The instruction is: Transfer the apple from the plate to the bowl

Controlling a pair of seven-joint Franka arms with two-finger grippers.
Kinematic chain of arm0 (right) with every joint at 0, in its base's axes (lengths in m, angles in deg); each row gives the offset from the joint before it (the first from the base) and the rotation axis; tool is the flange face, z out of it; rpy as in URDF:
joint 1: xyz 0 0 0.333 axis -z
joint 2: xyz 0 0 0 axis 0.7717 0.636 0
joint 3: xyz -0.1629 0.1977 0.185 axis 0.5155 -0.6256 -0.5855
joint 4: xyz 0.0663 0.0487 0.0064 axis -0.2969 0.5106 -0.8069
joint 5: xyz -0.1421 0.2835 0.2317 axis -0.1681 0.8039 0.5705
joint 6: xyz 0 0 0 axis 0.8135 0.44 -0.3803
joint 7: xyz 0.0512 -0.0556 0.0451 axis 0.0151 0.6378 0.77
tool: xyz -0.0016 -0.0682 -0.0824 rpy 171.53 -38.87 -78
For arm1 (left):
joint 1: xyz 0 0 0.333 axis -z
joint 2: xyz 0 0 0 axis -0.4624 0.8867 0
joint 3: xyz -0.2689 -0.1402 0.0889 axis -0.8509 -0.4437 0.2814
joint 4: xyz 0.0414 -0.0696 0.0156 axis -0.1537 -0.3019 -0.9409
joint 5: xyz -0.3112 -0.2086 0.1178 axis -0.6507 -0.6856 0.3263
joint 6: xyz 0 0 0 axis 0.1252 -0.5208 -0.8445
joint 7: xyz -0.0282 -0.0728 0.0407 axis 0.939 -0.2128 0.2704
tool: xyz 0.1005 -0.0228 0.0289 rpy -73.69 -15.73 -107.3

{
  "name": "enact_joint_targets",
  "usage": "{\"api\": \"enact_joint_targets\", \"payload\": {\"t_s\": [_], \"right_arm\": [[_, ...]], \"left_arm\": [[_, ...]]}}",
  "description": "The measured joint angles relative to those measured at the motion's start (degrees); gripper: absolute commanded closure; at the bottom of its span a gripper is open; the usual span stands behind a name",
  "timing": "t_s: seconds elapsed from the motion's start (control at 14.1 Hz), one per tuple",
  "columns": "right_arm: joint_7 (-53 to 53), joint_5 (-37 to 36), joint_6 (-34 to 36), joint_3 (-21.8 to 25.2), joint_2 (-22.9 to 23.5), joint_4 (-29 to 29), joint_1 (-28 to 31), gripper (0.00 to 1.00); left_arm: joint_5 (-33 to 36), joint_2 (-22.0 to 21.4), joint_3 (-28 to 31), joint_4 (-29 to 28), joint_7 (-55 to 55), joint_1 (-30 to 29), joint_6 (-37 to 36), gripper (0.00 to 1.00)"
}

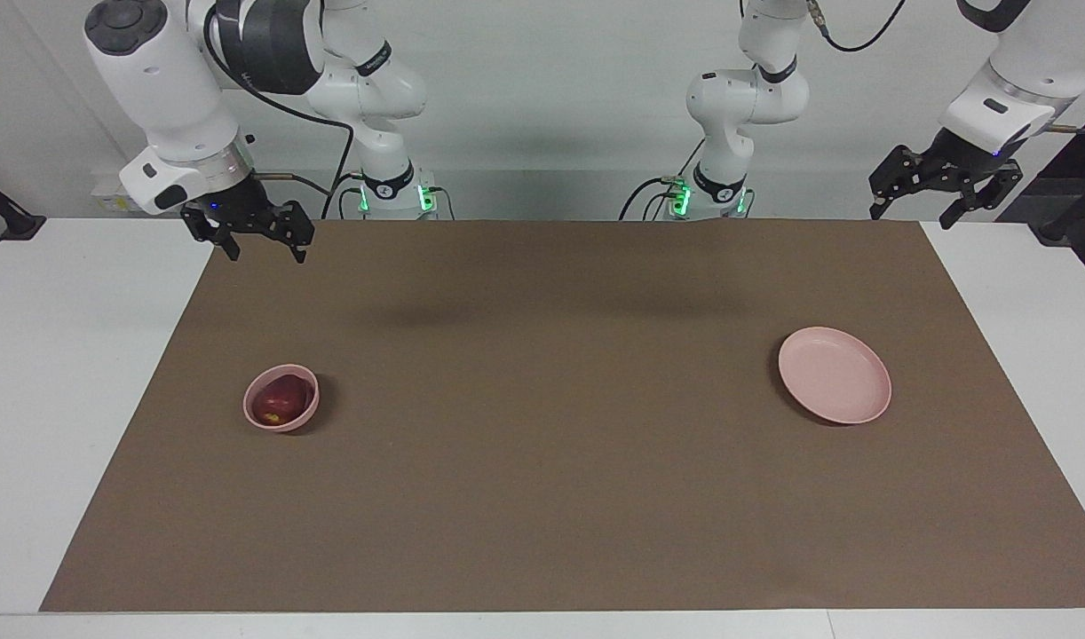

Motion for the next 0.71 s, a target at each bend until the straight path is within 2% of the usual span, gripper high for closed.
{"api": "enact_joint_targets", "payload": {"t_s": [0.71], "right_arm": [[0.0,0.0,0.4,0.0,0.0,-1.7,-0.5,0.00]], "left_arm": [[2.2,-0.1,-2.5,1.0,-0.1,-0.1,-1.2,0.00]]}}
